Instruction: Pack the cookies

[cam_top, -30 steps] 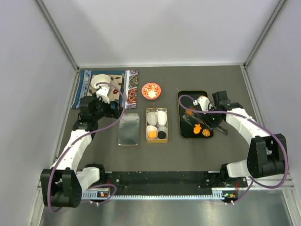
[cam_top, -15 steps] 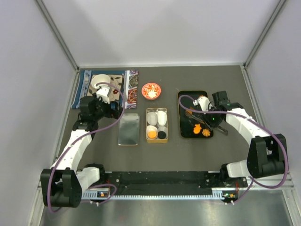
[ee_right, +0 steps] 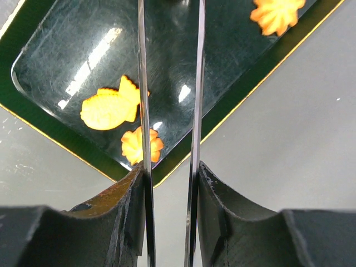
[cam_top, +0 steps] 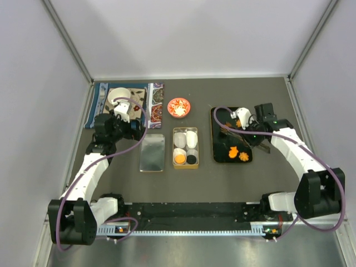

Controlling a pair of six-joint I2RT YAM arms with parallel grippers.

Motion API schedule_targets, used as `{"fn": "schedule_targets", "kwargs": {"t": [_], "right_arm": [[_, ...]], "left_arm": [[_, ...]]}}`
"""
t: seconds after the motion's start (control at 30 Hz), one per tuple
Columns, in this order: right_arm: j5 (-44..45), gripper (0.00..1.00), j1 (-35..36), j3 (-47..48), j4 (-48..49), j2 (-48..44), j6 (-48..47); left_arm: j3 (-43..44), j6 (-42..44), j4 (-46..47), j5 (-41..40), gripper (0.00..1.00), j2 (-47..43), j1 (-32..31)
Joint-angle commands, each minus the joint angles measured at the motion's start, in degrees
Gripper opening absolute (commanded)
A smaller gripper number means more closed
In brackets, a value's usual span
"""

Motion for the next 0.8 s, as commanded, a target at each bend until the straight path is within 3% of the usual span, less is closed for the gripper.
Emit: {"fn": "schedule_targets", "kwargs": {"t": [0.0, 0.17, 0.77], "right_arm": [[-2.2, 0.21, 0.8, 4.7, -1.3, -3.3, 1.2], [-4.9, 0.21, 2.0, 8.2, -4.2, -4.0, 1.8], [-2.7, 0.21, 21.3, 14.8, -5.5, -0.2, 4.4]], "left_arm": [[0.8, 0.6, 1.6, 1.0, 0.99, 0.1, -0.1], [1.0, 0.4, 1.6, 1.1, 0.99, 0.2, -0.1], [1.1, 0.5, 1.6, 0.5, 0.99, 0.4, -0.1]]}}
